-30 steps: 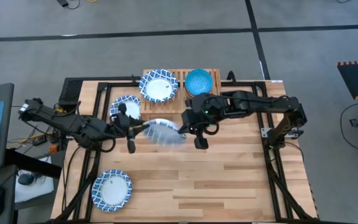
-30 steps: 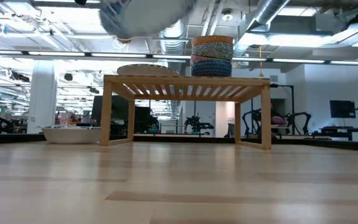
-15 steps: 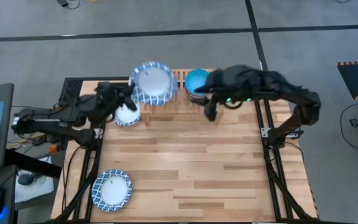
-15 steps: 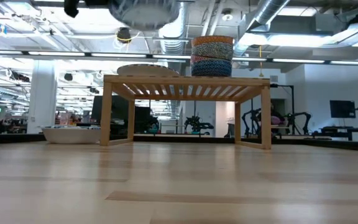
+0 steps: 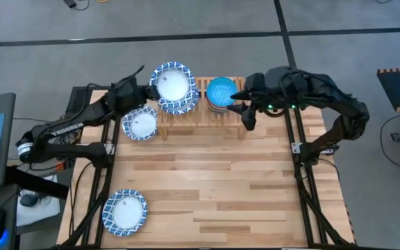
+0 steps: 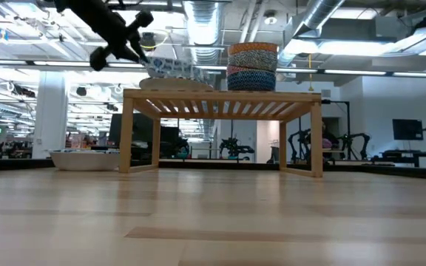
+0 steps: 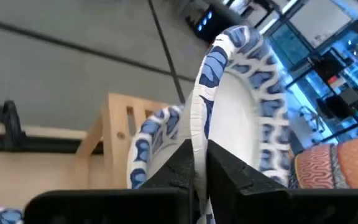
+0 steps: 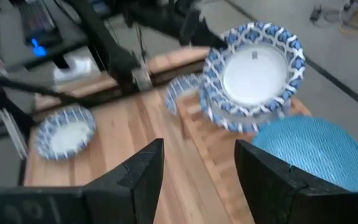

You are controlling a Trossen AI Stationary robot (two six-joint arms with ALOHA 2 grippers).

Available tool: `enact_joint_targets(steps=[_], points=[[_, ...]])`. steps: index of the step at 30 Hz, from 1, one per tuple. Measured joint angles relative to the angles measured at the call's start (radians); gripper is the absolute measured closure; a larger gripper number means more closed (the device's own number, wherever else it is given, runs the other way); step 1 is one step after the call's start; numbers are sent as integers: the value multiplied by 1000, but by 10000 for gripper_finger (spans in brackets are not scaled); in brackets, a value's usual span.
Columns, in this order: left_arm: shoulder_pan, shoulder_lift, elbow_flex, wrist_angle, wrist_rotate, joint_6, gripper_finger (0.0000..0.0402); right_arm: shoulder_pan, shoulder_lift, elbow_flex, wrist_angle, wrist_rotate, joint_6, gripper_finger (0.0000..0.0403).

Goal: Place and stack bowls onto a shelf
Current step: Stack the middle left white patterned bowl on top of the white patterned bowl on the shelf, then stack the bottom white patterned bowl on top of the white patterned bowl on the shelf

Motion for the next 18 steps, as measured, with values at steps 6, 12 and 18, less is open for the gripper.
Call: enact_joint_targets(steps=[6, 12, 18], points=[[38, 42, 0, -45, 150, -57, 316, 2, 31, -1, -73, 2, 3, 182], [42, 28, 0, -100, 174, -76, 218, 2, 32, -1, -67, 2, 2, 182], [40, -47, 0, -91, 192, -23, 164, 2, 32, -1, -63, 3, 2, 182]])
